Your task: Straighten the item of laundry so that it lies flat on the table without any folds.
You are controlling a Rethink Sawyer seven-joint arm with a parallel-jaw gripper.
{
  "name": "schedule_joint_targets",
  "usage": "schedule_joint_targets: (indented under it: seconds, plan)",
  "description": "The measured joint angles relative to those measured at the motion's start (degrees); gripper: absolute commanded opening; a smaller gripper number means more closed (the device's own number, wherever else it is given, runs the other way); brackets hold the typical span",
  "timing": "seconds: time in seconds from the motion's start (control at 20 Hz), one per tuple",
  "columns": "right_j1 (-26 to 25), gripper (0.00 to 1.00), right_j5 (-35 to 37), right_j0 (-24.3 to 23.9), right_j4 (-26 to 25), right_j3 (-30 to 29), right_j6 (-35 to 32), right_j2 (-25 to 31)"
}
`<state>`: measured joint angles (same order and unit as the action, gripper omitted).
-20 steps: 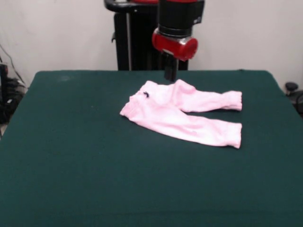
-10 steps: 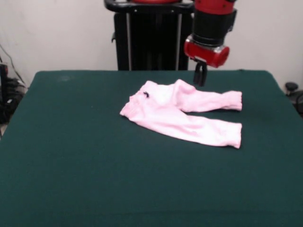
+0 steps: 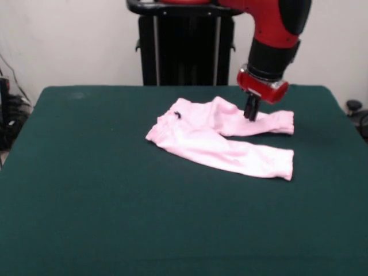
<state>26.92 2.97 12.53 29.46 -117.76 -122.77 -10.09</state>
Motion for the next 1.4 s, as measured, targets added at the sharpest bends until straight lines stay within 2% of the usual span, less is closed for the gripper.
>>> schedule_joint_targets:
  seconds: [0.25, 0.5, 0.7, 0.9, 0.95, 1.4]
  plan:
    - [-3.83, 0.0, -0.63, 1.99, 1.88, 1.34, 0.0, -2.54]
    - [-4.16, 0.0, -0.83, 2.89, 1.96, 1.72, 0.0, -3.28]
    - [-3.97, 0.0, -0.75, 1.79, 1.91, 1.64, 0.0, -2.64]
    - [-2.55, 0.0, -0.76, -2.99, 0.73, 0.28, 0.0, 0.74]
    - [-1.85, 0.0, -0.74, -6.11, 0.1, -0.54, 0.0, 2.97]
    - [-0.05, 0.0, -0.92, -20.28, -1.41, -4.66, -0.08, 13.77]
